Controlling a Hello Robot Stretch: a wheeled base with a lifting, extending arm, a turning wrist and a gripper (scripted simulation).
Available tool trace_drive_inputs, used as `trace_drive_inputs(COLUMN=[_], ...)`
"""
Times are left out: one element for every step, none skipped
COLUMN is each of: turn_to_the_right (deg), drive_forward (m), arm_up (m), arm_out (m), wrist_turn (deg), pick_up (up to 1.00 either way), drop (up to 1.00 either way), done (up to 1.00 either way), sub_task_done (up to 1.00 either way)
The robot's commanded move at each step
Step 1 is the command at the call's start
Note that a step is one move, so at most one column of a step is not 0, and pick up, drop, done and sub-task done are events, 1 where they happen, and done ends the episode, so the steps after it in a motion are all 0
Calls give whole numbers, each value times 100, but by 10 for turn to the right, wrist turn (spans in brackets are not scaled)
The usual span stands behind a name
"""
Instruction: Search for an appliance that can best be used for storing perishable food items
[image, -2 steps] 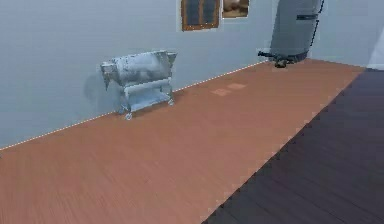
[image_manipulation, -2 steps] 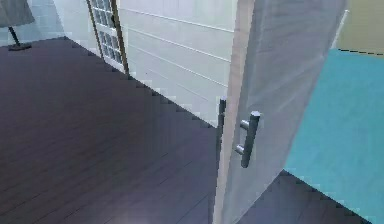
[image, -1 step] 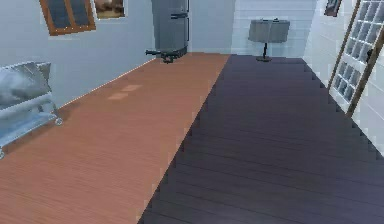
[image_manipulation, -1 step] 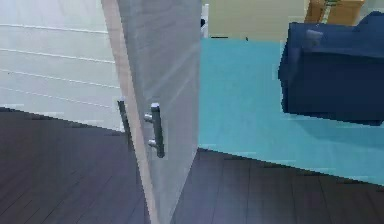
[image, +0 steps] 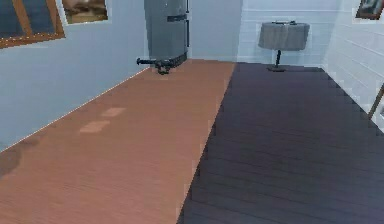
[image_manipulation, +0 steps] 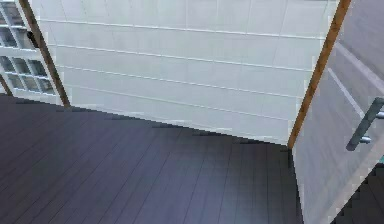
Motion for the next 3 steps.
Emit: trace_drive_inputs(turn_to_the_right=[0,0,30], drive_forward=[100,100,0], arm_up=[0,0,0], arm_out=[0,0,0], wrist_turn=[0,0,0], pick_up=[0,0,0], drop=[0,0,0], done=[0,0,0], sub_task_done=[0,0,0])
